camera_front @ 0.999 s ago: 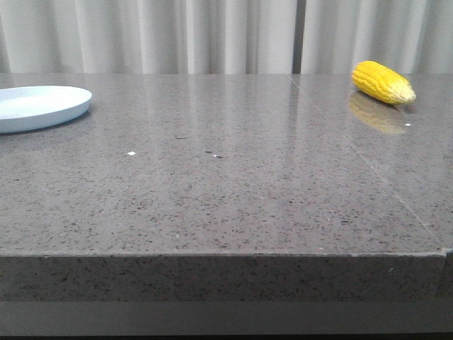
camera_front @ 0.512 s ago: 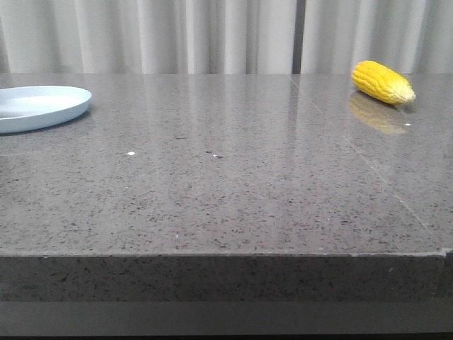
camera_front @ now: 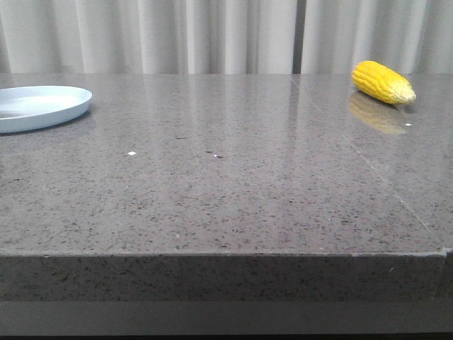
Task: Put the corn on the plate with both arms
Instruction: 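Grasp the rim of the white plate with the left gripper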
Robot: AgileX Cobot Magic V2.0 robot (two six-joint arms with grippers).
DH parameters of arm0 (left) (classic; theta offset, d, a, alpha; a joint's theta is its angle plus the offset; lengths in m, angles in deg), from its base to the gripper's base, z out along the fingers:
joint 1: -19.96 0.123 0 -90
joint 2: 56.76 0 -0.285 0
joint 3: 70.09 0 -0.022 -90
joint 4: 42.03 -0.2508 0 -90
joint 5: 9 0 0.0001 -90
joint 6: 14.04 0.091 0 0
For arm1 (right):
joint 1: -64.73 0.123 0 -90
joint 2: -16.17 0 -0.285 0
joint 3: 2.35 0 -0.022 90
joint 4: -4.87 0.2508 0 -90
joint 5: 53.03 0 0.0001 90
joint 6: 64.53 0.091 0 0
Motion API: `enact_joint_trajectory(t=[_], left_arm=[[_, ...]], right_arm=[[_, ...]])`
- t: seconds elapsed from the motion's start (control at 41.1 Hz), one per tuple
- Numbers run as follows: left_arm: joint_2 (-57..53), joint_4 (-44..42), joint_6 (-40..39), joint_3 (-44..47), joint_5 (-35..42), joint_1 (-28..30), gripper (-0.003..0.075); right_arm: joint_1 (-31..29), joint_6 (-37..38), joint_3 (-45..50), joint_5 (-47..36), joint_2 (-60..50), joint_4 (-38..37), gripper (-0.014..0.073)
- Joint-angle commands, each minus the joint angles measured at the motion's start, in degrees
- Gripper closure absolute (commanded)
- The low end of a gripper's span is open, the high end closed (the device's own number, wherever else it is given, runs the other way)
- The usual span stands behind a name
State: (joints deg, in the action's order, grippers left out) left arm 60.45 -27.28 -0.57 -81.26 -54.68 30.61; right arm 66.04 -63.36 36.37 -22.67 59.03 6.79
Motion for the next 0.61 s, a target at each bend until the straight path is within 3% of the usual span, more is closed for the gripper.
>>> enact_joint_trajectory(t=[0.0,0.097,0.39,0.585], left_arm=[[-2.79,1.31,0.07,-1.84,1.32,-0.23,0.0629],[-2.79,1.31,0.07,-1.84,1.19,-0.23,0.0738],[-5.82,2.13,0.07,-8.31,-6.83,-1.23,0.0741],[-9.15,4.50,0.07,-12.49,-10.29,-6.72,0.0741]], right_arm=[[-0.39,-0.40,-1.47,-4.76,0.39,-0.68,0.0052],[-0.39,-0.40,-1.47,-4.76,0.39,-0.68,0.0052],[-0.39,-0.40,-1.47,-4.76,0.39,-0.68,0.0052],[-0.39,-0.40,-1.47,-4.81,0.39,-0.68,0.0052]])
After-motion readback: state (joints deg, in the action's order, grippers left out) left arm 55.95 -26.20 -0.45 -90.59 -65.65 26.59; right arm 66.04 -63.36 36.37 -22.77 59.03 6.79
